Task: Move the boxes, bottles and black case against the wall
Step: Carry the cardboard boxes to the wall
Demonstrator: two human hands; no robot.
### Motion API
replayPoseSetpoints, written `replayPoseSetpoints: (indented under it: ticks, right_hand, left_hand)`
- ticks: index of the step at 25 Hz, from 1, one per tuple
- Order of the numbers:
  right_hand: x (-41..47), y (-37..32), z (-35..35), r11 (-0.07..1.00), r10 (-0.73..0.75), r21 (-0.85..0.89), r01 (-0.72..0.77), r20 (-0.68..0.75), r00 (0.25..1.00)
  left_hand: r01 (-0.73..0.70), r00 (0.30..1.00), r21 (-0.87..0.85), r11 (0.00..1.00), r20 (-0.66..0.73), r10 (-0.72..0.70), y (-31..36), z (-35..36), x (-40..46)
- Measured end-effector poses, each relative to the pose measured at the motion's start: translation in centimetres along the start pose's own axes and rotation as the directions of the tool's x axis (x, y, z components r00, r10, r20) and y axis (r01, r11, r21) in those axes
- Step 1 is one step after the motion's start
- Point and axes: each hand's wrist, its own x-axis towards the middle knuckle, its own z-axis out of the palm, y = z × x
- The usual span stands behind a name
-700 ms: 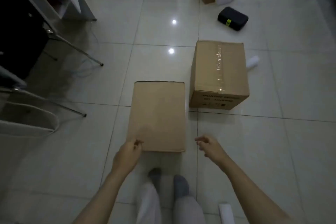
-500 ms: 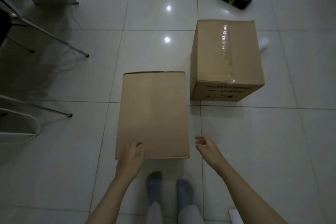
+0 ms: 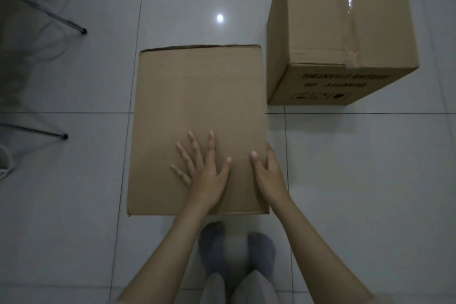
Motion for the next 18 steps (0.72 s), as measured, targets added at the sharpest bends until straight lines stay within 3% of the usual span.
replayPoseSetpoints:
  ticks: [4,8,11,15,18]
  right_hand:
    - [-2.7,-1.4,3.0,0.998,-0.059,-0.027,0.062,0.103,0.993]
    - [-4.4,-3.9,7.2,0.969,-0.219,-0.049,0.244,0.294,0.930]
    - [-3.4,-5.5,9.5,0.964,-0.265,0.092,0.250,0.416,0.870]
    - [1.7,-3.2,9.6,0.996,-0.088,0.019,0.086,0.173,0.981]
    - [4.9,-0.4,8.7,0.994,0.095,-0.066,-0.092,0.046,0.994]
  left_hand:
    - [0.116,0.988,-0.099,0.988,-0.088,-0.125,0.5,-2.1,0.7]
    - [0.106,0.955,-0.230,0.967,-0.247,-0.164,-0.1,-6.8,1.2]
    - [0.075,0.920,-0.237,0.969,-0.359,-0.159,-3.5,-10.7,2.1]
    - [0.055,0.913,-0.273,0.960,-0.376,-0.160,-7.6,-13.7,3.4]
    - [0.040,0.905,-0.282,0.959,-0.396,-0.154,-8.7,-14.7,3.8]
